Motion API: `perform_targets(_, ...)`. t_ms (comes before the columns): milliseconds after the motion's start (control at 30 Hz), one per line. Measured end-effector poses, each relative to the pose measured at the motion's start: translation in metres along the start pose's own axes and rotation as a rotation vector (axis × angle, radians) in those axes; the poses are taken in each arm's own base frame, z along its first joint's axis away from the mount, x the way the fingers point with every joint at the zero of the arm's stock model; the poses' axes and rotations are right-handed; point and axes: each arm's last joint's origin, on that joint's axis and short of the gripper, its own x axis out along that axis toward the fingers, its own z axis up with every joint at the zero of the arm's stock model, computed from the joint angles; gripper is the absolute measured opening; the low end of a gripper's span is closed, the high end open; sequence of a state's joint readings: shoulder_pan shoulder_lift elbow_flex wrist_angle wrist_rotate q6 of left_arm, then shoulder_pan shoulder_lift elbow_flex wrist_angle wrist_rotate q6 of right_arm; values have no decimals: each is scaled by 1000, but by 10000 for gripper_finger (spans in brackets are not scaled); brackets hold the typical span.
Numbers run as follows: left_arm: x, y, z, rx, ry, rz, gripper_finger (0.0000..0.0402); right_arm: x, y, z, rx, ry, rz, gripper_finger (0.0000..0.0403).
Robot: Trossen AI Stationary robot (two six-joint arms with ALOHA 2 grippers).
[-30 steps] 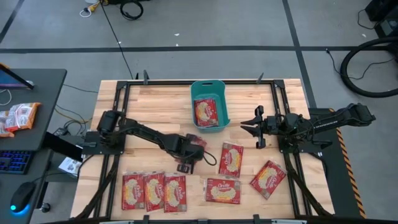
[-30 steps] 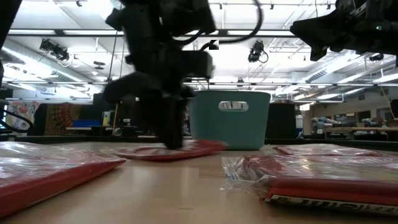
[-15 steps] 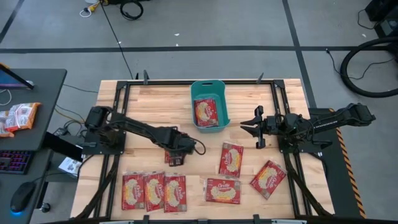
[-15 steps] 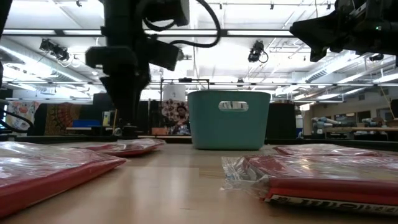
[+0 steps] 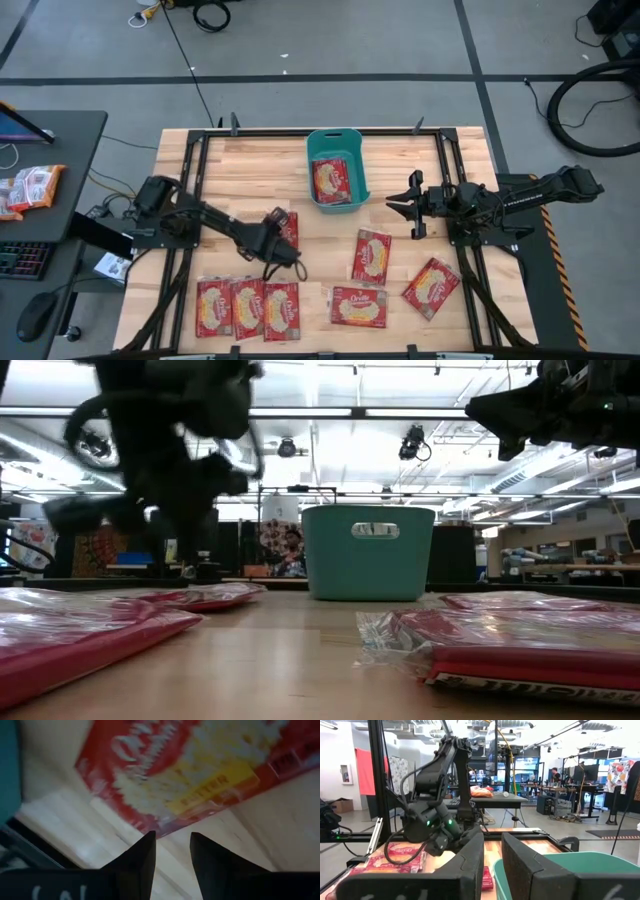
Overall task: Sort popcorn bags into baskets
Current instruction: Put the red popcorn bag into the green bin
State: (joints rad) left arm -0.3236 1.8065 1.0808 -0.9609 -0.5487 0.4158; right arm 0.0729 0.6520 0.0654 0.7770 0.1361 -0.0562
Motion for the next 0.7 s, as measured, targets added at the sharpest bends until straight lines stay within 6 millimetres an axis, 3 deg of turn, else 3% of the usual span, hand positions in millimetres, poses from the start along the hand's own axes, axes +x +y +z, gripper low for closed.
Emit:
perform_targets(367, 18, -28, 3, 179, -36, 97, 128, 0, 0, 1, 5, -8, 0, 73)
perform_targets(700, 12, -27, -2, 127, -81, 46, 128, 0, 0, 1, 4, -7, -1, 73)
